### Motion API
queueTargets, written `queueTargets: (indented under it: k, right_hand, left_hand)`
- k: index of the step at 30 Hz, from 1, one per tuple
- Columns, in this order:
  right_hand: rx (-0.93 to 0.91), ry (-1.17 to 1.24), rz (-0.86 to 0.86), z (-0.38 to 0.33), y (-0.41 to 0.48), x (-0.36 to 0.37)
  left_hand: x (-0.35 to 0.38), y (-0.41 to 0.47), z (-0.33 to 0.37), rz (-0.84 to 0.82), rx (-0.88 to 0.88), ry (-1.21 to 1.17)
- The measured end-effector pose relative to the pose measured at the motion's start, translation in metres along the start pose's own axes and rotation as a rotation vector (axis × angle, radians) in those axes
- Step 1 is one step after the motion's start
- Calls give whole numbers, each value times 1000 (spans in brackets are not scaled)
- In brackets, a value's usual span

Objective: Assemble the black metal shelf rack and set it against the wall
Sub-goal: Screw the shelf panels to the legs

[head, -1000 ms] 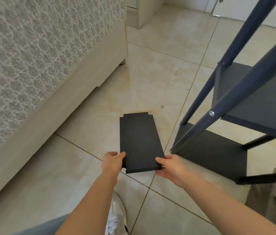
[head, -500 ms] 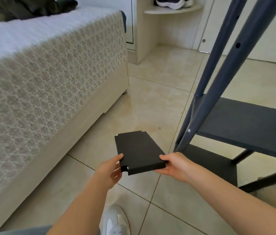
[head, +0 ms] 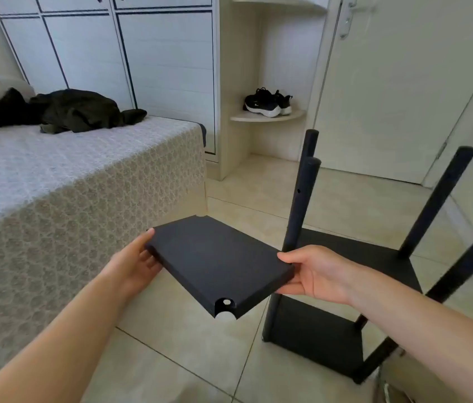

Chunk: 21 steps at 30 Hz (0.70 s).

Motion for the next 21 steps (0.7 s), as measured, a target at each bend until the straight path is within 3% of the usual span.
queueTargets:
  k: [12, 16, 21]
  right_hand:
    - [-191, -198, 90, -86, -120, -5]
    - [-350, -94, 171, -110, -152, -11]
    - [-548, 237, 174, -131, -186, -20]
  left_hand:
    - [69, -87, 72, -131, -41, 117]
    - [100, -111, 87, -171, -14, 162]
    - [144, -137, 103, -194, 42, 84]
Point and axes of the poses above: each hand's wrist, its own y-axis towards the middle knuckle, its own x-axis out of the palm, z = x × y, the point moved 2 cm from there along y, towards the middle knuckle, and after that the axes turned 1 degree about z, right-handed, at the moved point
